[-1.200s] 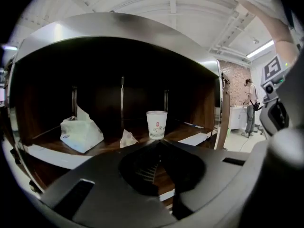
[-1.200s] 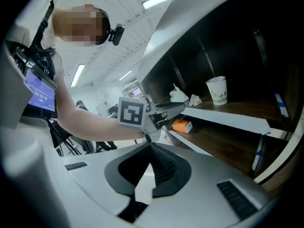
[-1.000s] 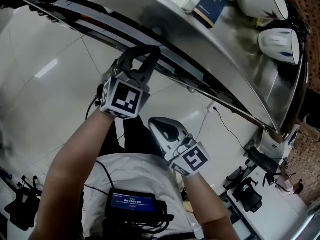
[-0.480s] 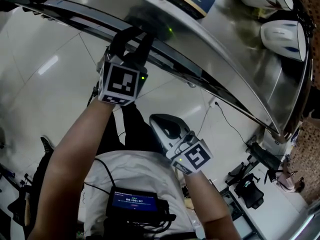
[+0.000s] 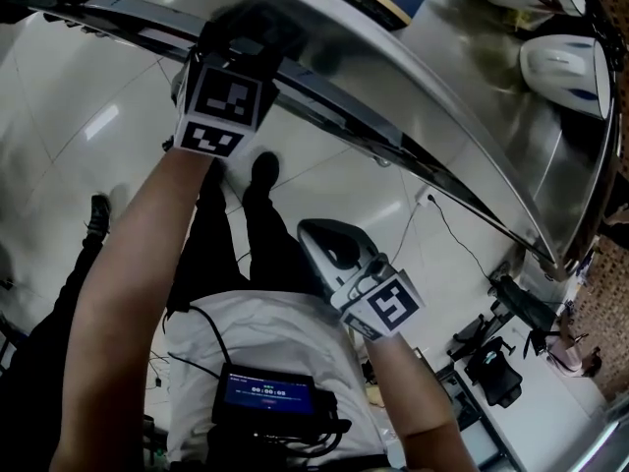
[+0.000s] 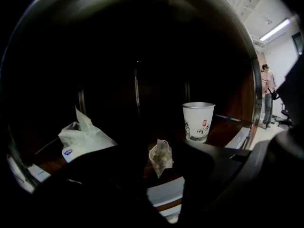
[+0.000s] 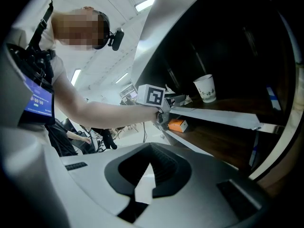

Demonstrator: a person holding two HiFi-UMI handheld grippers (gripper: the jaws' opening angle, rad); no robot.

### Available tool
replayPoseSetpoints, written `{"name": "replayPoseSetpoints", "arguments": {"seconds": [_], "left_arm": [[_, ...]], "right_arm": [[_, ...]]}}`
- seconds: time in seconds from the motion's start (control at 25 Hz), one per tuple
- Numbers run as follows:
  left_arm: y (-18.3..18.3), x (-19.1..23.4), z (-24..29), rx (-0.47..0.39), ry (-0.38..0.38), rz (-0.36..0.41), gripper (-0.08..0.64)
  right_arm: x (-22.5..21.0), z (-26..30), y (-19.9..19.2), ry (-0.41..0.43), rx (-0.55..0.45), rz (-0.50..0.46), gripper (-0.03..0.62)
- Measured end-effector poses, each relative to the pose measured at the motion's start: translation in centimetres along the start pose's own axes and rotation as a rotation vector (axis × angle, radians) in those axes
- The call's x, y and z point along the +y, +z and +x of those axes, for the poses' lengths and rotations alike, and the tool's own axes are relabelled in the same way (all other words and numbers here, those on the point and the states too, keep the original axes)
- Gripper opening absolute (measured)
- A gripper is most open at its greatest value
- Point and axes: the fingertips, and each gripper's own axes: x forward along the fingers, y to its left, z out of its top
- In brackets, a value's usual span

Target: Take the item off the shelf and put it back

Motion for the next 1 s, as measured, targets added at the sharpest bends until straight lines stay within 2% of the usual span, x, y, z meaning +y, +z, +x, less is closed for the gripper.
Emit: {"name": "replayPoseSetpoints", "arguments": {"seconds": [0.12, 0.16, 0.24, 0.28, 0.52, 0.64, 0.8, 1.0], "left_arm": [[-1.2, 0.6, 0.6, 0.09, -0.007, 0.007, 0.164], [-1.5, 0.7, 0.6, 0.11, -0.002, 0.011, 0.134], [-1.9, 1.0, 0.5, 0.126, 0.009, 0.018, 0.011], [-2.1, 1.0, 0.4, 0.129, 0.008, 0.019, 0.005], [-1.6, 0.8, -1.0, 0.122, -0.013, 0.015, 0.003], [-0.9, -0.1, -2.2, 0.095, -0.052, 0.021, 0.003], [-1.0, -0.9, -4.8, 0.08, -0.09, 0.026, 0.003], [-0.7, -0.7, -9.2, 0.062, -0.088, 0.0, 0.003]], "right_arm": [[-0.1, 0.0, -0.1, -0.01, -0.01, -0.004, 0.005], [-0.3, 0.0, -0.1, -0.017, -0.021, -0.01, 0.005], [0.1, 0.1, -0.2, -0.014, -0.012, 0.0, 0.005], [0.3, 0.2, -0.3, -0.01, -0.004, 0.008, 0.005], [-0.2, 0.4, 0.3, -0.037, -0.052, -0.022, 0.005], [0.4, 0.7, 0.5, -0.026, -0.051, -0.027, 0.005], [1.8, 1.5, 1.9, 0.004, -0.092, -0.075, 0.005], [3.1, 1.9, 3.1, 0.014, -0.117, -0.114, 0.005]]}}
